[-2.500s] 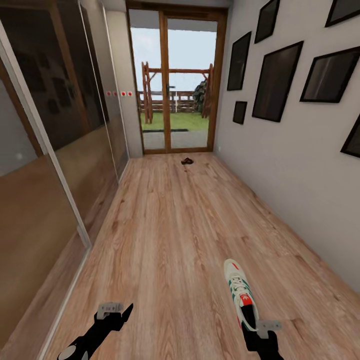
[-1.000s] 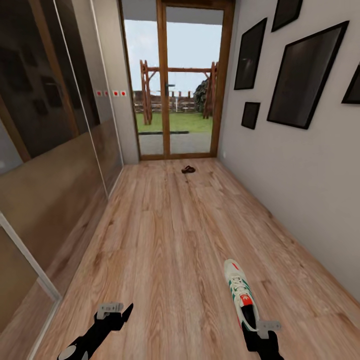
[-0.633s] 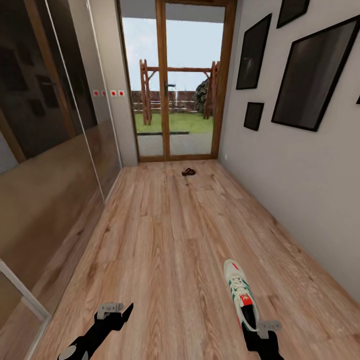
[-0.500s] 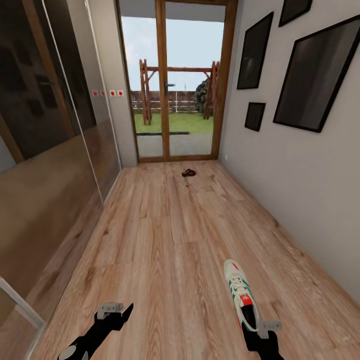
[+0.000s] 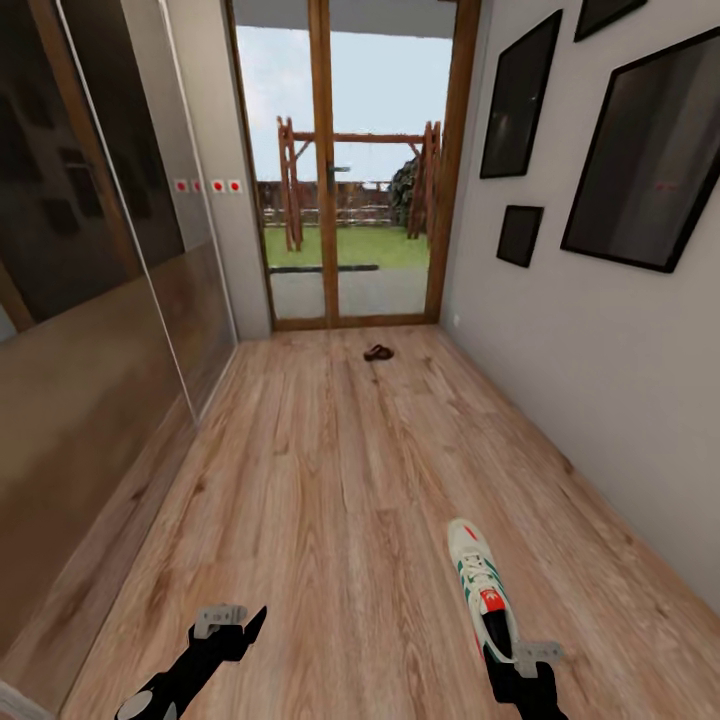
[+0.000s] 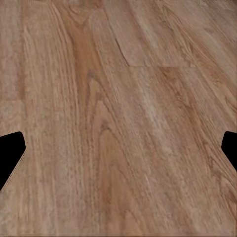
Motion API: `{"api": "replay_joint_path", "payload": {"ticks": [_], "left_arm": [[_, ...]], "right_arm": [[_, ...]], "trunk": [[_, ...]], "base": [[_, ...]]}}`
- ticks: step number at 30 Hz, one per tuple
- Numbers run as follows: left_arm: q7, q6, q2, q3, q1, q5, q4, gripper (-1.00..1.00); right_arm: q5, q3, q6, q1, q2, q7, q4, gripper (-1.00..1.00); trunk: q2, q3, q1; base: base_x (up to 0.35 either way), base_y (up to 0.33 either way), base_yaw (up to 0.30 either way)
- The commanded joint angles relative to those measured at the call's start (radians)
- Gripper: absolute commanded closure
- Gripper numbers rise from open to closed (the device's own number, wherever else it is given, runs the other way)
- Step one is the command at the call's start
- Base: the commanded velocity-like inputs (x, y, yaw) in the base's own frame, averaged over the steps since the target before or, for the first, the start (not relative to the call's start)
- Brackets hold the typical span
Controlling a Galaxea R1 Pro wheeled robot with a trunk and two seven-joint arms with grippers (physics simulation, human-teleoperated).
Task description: Pick up the two gym shoes and the two sandals from the corridor floor and place them onto the hallstand (shoe rack) in the corridor, making sure they are on the rack and not on the floor. Arrange them so the two gym shoes are next to each other and the two sandals are next to each other.
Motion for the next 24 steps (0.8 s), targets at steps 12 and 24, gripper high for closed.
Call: {"api": "replay_joint_path", "payload": {"ticks": [12, 24], "left_arm": [[-0.006, -0.006, -0.001, 0.008, -0.001, -0.011, 0.011, -1.00], [-0.006, -0.007, -0.001, 0.008, -0.001, -0.011, 0.013, -1.00]], "right_arm": [[-0.009, 0.008, -0.003, -0.001, -0.001, 0.001, 0.001, 1.00], [-0.009, 0.007, -0.003, -0.001, -0.001, 0.001, 0.001, 1.00]], "trunk": [[0.000, -0.001, 0.000], [0.000, -0.001, 0.000]], "base": [[0.338, 0.000, 0.000], [0.338, 0.000, 0.000]]}}
